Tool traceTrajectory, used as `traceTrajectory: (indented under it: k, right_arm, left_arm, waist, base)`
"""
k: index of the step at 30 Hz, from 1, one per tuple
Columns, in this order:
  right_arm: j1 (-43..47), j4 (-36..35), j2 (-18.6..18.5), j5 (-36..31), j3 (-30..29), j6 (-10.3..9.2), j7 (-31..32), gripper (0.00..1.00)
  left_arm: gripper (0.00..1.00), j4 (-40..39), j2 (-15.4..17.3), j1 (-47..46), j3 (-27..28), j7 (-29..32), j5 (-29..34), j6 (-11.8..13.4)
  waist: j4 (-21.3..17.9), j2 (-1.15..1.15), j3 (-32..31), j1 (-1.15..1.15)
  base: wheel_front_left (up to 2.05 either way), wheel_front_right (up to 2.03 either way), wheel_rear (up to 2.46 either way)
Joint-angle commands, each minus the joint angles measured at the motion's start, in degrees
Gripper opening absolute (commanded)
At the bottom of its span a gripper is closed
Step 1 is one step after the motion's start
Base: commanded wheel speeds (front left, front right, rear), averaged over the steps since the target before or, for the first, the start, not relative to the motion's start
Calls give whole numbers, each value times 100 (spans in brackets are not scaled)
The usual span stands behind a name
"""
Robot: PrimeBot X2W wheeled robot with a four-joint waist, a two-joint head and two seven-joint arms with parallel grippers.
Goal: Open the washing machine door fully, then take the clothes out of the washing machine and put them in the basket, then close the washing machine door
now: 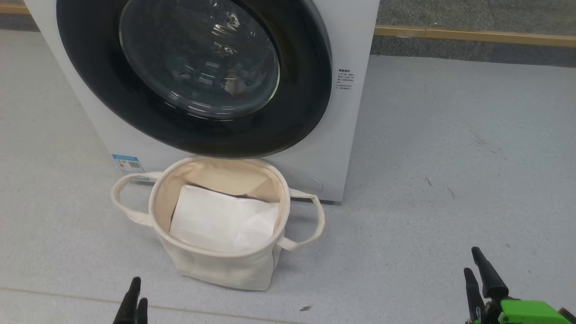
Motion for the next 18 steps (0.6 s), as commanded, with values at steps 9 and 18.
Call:
traceTrajectory:
  k: [9, 18]
  right_arm:
    - [-430, -211, -20, 86, 195, 0, -199, 100]
    - [-554, -241, -25, 101, 357, 0, -350, 100]
  left_arm:
    - [100, -253, 41, -305, 105, -186, 118, 21]
    - [100, -315, 52, -378, 154, -310, 185, 37]
  waist:
    - [20, 0, 7, -5]
    - [39, 0, -4, -5]
  base:
    - [0, 0, 0]
    - [0, 0, 0]
